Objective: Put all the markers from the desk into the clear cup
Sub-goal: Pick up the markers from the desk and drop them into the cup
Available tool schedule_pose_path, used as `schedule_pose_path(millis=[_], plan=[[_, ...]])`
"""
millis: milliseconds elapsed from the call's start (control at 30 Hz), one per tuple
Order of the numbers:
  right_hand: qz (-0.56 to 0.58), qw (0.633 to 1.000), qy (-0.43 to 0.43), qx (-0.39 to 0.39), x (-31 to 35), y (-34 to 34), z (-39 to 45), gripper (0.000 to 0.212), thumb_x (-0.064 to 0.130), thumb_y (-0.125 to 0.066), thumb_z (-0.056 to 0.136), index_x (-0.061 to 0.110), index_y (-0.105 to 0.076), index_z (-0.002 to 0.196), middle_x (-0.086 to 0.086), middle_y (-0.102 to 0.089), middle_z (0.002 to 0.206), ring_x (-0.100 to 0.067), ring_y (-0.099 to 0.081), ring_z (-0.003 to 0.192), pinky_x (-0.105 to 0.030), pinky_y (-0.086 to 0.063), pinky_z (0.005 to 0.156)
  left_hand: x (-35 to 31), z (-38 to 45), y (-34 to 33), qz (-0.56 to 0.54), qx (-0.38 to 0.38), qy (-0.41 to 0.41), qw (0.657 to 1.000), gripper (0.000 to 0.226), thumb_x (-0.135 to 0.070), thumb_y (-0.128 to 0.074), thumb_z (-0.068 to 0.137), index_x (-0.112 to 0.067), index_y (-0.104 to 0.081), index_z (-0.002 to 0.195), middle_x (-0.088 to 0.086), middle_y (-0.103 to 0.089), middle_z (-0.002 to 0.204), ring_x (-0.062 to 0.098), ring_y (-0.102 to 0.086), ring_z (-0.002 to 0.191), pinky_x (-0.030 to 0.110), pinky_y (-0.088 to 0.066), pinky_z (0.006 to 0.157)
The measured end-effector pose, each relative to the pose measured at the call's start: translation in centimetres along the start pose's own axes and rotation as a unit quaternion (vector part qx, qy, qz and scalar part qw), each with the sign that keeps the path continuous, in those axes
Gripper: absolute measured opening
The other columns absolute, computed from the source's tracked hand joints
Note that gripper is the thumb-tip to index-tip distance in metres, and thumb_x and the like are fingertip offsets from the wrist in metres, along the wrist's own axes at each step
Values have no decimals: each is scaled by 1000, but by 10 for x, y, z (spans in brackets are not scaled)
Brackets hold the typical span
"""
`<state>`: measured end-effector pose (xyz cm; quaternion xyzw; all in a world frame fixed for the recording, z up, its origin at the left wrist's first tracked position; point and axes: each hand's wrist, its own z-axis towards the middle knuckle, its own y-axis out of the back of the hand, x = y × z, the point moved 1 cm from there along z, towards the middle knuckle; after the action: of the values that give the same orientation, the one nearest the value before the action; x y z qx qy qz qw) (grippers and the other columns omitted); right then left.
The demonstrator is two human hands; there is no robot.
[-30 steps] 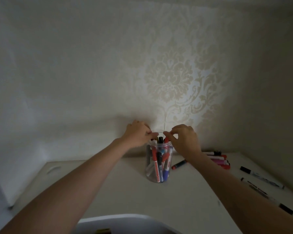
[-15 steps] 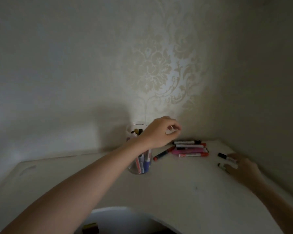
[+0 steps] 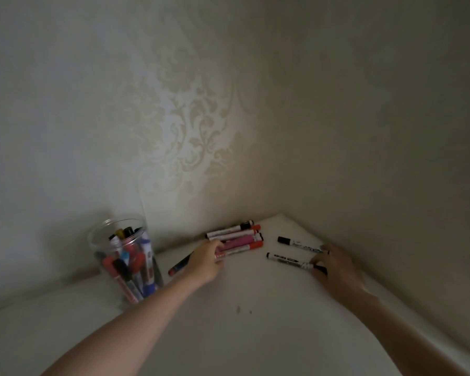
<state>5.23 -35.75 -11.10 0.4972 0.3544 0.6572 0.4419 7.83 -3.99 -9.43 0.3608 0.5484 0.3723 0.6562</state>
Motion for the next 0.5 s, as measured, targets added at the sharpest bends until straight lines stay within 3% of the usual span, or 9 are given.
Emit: schedule_pose_path(millis=[67,133,233,300,500], plan=[[9,1000,-7,13,0,-6,12,17,36,-59,89,28,-66,102,0,-42,145,-25,-38,134,-40,-33,106,3,4,-5,-4,-17,5,1000,25,-10,-67,86,-9,-67,111,12,-67,117,29,-63,109,29,-44,87],[24,1000,-4,19,-2,-13,19,18,33,-58,90,25,-64,105,-3,-44,144,-25,-39,134,-37,-34,105,4,4,-9,4,-24,4,1000,24,-11,-68,87,-8,-67,110,12,-65,117,29,-63,108,29,-44,87],[33,999,26,-17,-5,-14,18,11,30,-63,87,25,-64,96,0,-60,115,-27,-57,107,-35,-43,82,3,4,-14,30,-44,-14,998,23,-14,-68,88,-10,-67,110,11,-62,118,29,-60,110,33,-45,92],[37,997,36,-50,-10,-12,13,10,30,-67,82,28,-64,92,3,-61,99,-25,-59,91,-34,-45,72,2,4,-14,33,-66,-17,997,15,-15,-68,88,-11,-67,102,11,-61,113,29,-58,107,34,-45,89],[56,997,28,-47,-9,-9,6,22,29,-64,86,26,-65,108,-4,-67,95,-26,-60,87,-37,-48,74,-4,-3,-10,8,-37,-15,999,10,-14,-68,88,-18,-59,88,7,-67,103,26,-65,95,31,-44,77]])
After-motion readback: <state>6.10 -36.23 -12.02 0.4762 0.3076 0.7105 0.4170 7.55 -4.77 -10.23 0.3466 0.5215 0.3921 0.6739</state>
